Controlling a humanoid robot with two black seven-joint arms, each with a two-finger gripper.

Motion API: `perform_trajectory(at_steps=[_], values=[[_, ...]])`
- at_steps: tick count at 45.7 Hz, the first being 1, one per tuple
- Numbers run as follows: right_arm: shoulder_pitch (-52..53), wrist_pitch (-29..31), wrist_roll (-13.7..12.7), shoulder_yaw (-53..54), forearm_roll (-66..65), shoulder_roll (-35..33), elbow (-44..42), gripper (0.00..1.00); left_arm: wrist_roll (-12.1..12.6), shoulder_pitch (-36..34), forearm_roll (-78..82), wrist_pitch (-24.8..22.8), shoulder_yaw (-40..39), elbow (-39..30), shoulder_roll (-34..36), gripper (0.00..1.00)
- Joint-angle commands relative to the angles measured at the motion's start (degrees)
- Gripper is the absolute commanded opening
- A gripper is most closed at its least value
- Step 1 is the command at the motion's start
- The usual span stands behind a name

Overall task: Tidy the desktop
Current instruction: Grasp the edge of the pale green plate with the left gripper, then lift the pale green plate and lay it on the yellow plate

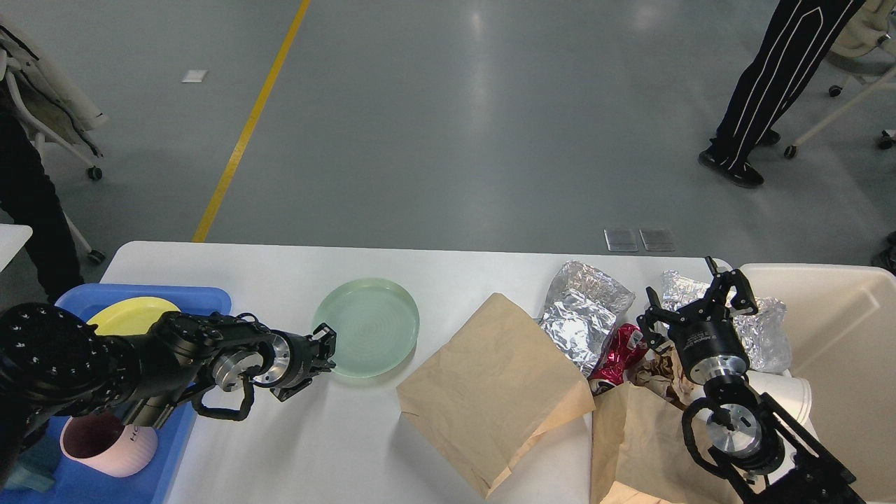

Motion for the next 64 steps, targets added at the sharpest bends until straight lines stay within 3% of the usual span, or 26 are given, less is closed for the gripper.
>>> perform_trajectory(at_steps=[1, 7, 15, 26, 40, 55, 64], values=[[0.0, 0.0, 0.0, 0.0, 0.0, 0.0, 0.0, 1.0, 0.3, -0.3, 0.0, -0.2, 0.0, -0.2, 0.1, 0.0], [0.0, 0.0, 0.0, 0.0, 0.0, 0.0, 0.0, 1.0, 1.6, -3.6, 0.1, -3.2, 1.1, -4.1, 2.0, 0.0], [0.0, 0.0, 0.0, 0.0, 0.0, 0.0, 0.0, 1.0, 4.9, -15.1, -0.1, -6.5, 6.1, -14.7, 9.4, 0.0], [0.0, 0.0, 0.0, 0.0, 0.0, 0.0, 0.0, 1.0, 5.0, -37.8, -0.4, -9.4, 18.3, -31.8, 16.3, 0.0], [0.0, 0.0, 0.0, 0.0, -0.1, 0.0, 0.0, 1.0, 4.1, -64.1, -11.6, -20.0, 34.1, -47.0, 15.6, 0.0], [0.0, 0.0, 0.0, 0.0, 0.0, 0.0, 0.0, 1.0, 1.4, -66.7, -11.7, -23.6, 37.5, -47.8, 17.7, 0.0], [0.0, 0.0, 0.0, 0.0, 0.0, -0.1, 0.0, 1.0, 1.4, -65.7, -11.3, -27.9, 47.0, -40.6, 22.1, 0.0]])
